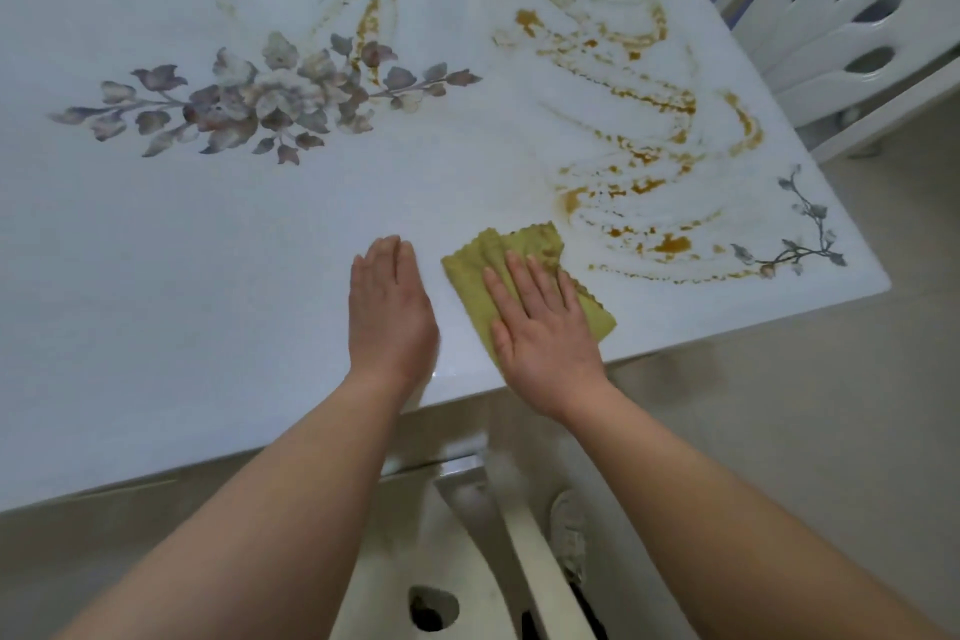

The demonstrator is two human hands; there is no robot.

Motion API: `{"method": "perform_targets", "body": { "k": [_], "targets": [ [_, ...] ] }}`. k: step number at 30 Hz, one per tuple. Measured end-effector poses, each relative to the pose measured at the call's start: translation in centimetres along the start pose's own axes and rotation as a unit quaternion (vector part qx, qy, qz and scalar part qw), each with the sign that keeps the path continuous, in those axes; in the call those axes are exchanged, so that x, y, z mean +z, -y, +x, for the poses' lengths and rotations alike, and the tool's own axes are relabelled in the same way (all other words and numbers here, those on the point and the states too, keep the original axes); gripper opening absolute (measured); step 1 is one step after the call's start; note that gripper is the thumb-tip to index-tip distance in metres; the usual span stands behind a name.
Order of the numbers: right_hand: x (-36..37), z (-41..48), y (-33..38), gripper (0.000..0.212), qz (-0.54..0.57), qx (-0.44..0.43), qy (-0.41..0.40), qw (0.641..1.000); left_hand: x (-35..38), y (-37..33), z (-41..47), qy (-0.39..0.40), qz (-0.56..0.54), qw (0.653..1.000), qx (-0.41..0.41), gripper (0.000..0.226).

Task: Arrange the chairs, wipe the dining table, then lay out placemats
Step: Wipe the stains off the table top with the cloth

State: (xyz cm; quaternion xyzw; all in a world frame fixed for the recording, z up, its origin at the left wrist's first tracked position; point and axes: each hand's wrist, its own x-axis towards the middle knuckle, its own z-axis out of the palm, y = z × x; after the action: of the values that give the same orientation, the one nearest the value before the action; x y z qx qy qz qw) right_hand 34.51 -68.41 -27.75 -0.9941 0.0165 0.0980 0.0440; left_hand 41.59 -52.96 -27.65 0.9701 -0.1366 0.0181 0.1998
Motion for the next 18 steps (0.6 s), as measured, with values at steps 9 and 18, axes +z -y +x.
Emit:
{"method": "perform_targets", "body": {
  "k": [9, 18],
  "targets": [
    [-1.5, 1.1, -15.3, 0.063, 0.009, 0.053, 0.003, 0.999, 4.6, -7.5, 3.3, -0.056, -0.031, 0.995, -0.077, 0.03],
    [-1.6, 3.6, -12.1, 0.058, -0.032, -0.067, 0.022, 0.997, 5.2, -7.6, 3.3, -0.095, -0.009, 0.992, -0.085, 0.037]
  ]
}}
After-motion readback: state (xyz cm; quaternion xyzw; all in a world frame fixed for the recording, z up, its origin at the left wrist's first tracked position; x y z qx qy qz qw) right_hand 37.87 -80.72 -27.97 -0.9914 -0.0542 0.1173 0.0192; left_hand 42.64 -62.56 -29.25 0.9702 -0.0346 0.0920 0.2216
